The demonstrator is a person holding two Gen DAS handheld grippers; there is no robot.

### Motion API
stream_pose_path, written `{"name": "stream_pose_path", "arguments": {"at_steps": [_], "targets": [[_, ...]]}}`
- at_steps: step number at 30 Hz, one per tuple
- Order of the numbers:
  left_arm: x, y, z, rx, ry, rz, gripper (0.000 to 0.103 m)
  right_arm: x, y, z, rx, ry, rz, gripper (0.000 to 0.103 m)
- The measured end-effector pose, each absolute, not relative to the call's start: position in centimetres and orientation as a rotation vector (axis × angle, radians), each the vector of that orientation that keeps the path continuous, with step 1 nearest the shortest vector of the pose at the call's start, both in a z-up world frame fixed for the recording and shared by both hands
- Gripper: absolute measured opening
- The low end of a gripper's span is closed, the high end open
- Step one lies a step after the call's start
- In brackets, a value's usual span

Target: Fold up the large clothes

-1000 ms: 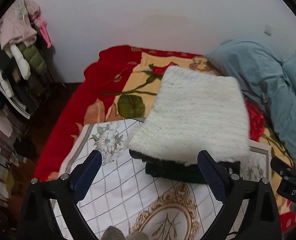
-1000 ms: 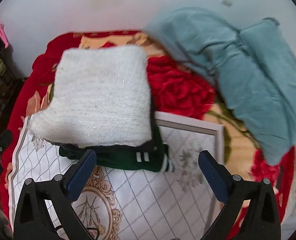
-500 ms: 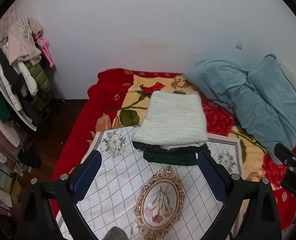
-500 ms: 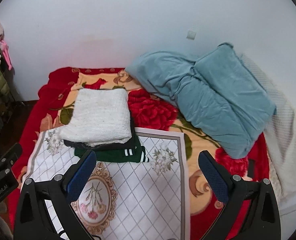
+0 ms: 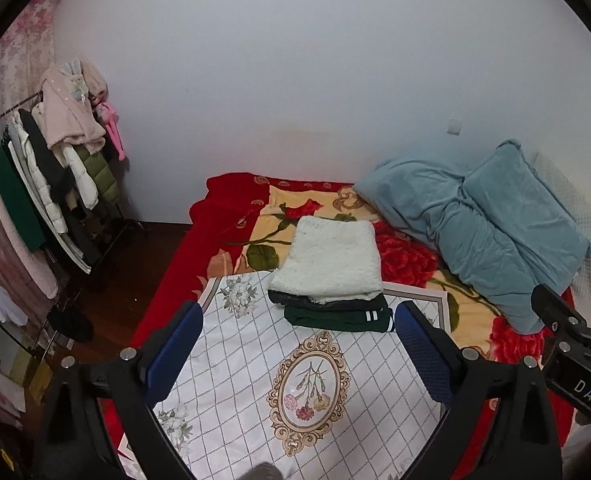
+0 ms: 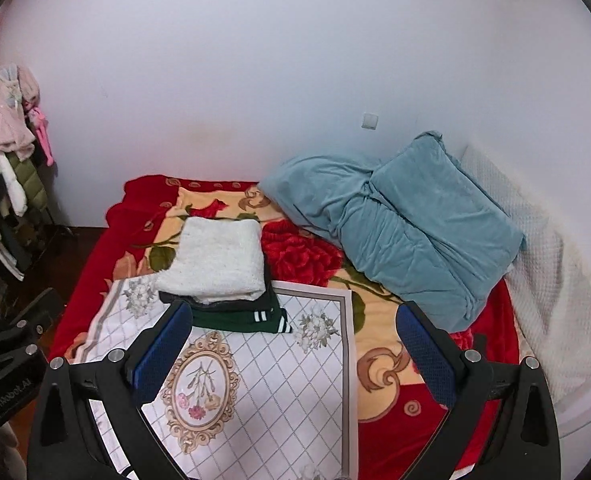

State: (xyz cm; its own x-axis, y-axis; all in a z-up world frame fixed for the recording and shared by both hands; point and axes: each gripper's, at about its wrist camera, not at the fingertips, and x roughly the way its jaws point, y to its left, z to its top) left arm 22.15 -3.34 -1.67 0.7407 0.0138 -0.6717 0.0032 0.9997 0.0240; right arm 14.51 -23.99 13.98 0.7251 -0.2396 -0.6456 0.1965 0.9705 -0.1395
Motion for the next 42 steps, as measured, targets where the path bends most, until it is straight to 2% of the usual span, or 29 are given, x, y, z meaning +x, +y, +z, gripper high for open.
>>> {"name": "stream_pose_path", "arguments": {"at_steps": [16, 42], "targets": [[17.7, -2.8, 1.2, 0.029, 0.672, 0.025, 0.098, 9.5, -22.9, 18.7, -0.076, 0.651, -0.225, 0.103], [16.7, -2.5, 2.7, 0.015, 0.644, 0.03, 0.098, 9.0, -21.9, 20.0, -0.077, 0.64, -0.187, 0.103]]}}
